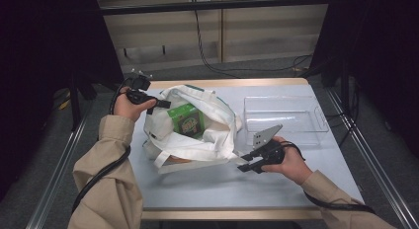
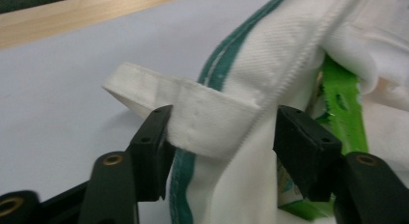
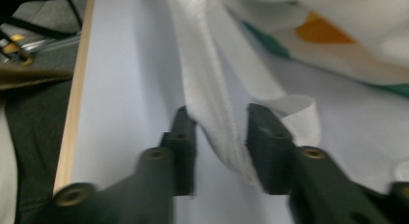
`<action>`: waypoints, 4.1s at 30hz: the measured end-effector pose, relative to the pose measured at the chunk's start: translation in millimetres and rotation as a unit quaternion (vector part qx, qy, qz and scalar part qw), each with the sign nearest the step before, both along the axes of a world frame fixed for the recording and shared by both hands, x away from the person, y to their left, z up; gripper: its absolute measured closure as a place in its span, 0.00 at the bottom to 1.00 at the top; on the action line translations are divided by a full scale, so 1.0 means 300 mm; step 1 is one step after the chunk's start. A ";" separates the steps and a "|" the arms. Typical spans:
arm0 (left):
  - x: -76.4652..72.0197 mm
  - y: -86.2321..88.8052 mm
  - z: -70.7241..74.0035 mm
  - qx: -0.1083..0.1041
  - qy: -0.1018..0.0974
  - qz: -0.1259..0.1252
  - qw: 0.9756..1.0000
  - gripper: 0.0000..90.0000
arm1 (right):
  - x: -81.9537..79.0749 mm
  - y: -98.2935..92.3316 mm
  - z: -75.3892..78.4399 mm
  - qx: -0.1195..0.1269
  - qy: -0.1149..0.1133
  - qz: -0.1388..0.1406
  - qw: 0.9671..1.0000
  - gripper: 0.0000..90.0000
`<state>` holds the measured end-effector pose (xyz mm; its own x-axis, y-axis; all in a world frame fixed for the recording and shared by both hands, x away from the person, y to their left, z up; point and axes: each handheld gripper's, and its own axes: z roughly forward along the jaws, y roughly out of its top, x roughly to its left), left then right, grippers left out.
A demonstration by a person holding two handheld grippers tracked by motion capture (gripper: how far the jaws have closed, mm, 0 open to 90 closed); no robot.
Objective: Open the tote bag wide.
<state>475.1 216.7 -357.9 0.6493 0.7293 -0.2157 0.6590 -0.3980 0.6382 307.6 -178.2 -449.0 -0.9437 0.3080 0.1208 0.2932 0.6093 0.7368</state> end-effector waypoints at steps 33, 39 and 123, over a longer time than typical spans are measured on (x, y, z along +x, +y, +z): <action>-0.114 0.026 0.095 0.008 -0.028 -0.014 0.999 0.20 | 0.036 -0.033 0.164 -0.005 -0.030 -0.032 0.999 0.17; -0.134 0.024 0.100 0.007 -0.030 -0.021 0.999 0.20 | 0.049 -0.044 0.192 -0.012 -0.026 -0.032 0.999 0.12; -0.333 -0.046 -0.091 -0.023 -0.002 -0.099 0.995 1.00 | 0.502 0.179 0.289 -0.016 -0.049 -0.115 0.992 0.99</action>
<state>375.3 203.0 -385.2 0.7797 0.5770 -0.2432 0.5686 -0.4896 0.6611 458.2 -124.6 -362.2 -0.8551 0.5181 0.0184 0.3546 0.5586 0.7498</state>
